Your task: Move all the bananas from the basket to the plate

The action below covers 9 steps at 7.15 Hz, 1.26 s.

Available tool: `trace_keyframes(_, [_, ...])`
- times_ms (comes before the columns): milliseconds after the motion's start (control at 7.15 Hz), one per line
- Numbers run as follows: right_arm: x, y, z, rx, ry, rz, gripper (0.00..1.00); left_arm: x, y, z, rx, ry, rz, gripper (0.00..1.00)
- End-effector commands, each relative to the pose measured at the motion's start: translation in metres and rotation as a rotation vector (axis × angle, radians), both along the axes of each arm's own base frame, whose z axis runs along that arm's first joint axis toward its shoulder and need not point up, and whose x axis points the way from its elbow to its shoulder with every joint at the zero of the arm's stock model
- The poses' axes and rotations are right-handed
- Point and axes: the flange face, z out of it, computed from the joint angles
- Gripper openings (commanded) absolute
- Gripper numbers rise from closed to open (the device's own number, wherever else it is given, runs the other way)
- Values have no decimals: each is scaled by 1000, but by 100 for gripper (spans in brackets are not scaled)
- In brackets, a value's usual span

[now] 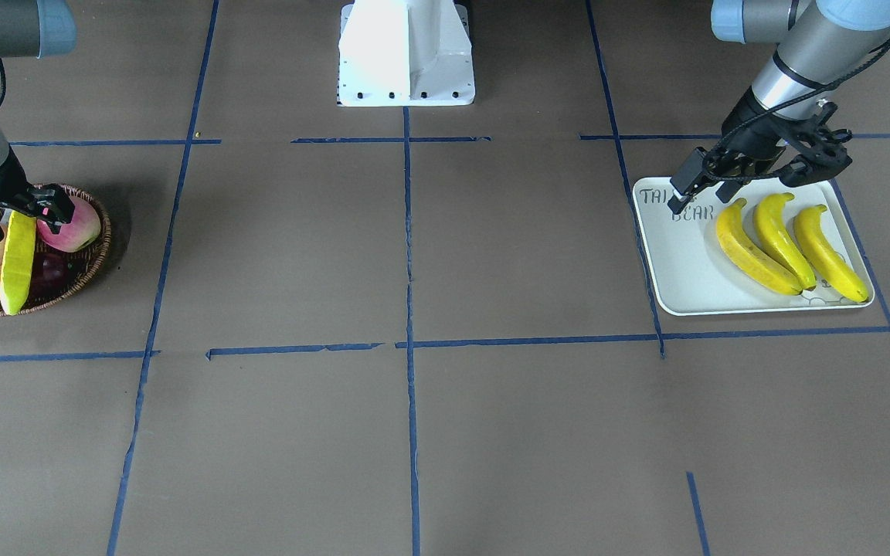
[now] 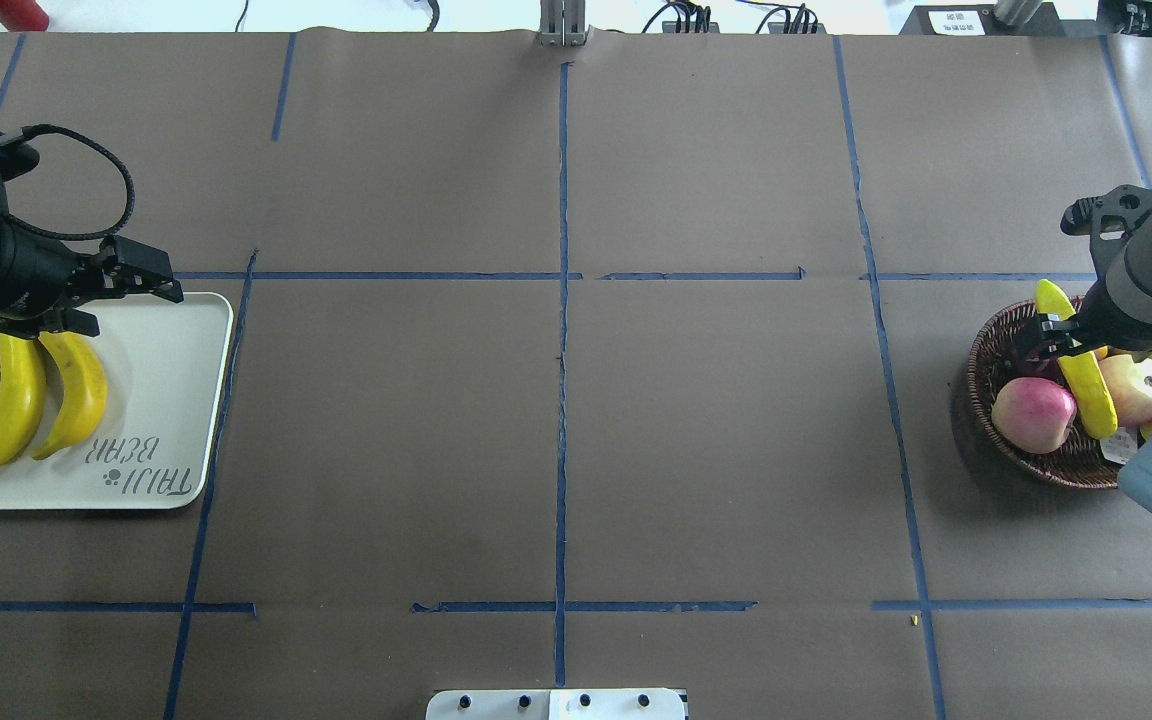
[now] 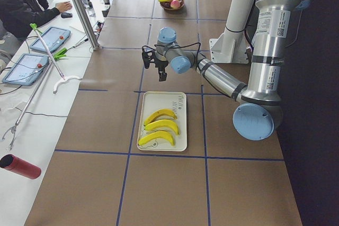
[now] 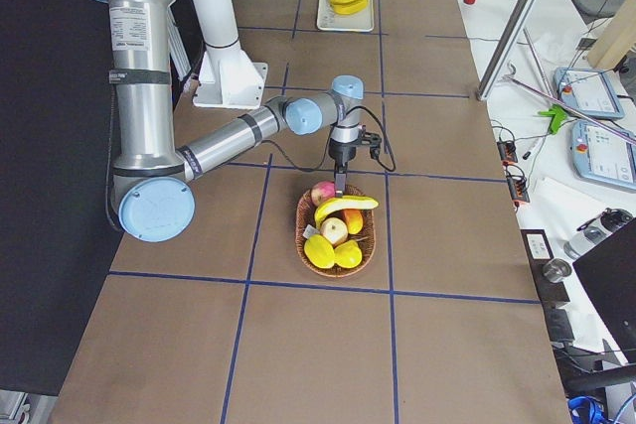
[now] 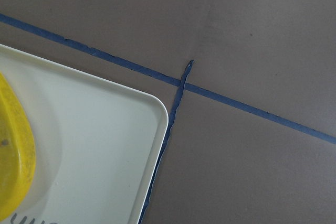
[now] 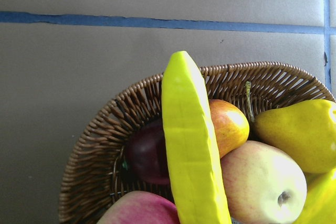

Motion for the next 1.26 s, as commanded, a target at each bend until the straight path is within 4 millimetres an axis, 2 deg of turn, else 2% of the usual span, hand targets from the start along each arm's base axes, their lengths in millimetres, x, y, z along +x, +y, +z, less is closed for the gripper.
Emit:
trace_keyframes(0, [-4,-7,11,-41,20,59,100,0,1,-8,12,10,-1,100])
trace_keyframes(419, [-11,-12,42,-67,79,50,100,1,2,-14,0,24,-13,100])
trace_keyframes(699, [-13,-13,41,-60,81,46,99,2,1,-17,5,27,-16,100])
trace_keyframes(839, [-13,-13,37,-54,76,47,92,2,1,-17,5,27,-16,100])
trace_keyframes(979, [-13,-13,36,-52,73,45,74,2,1,-17,5,27,-16,100])
trace_keyframes(1118, [-12,-13,33,-47,71,46,49,2,0,-17,6,26,-17,100])
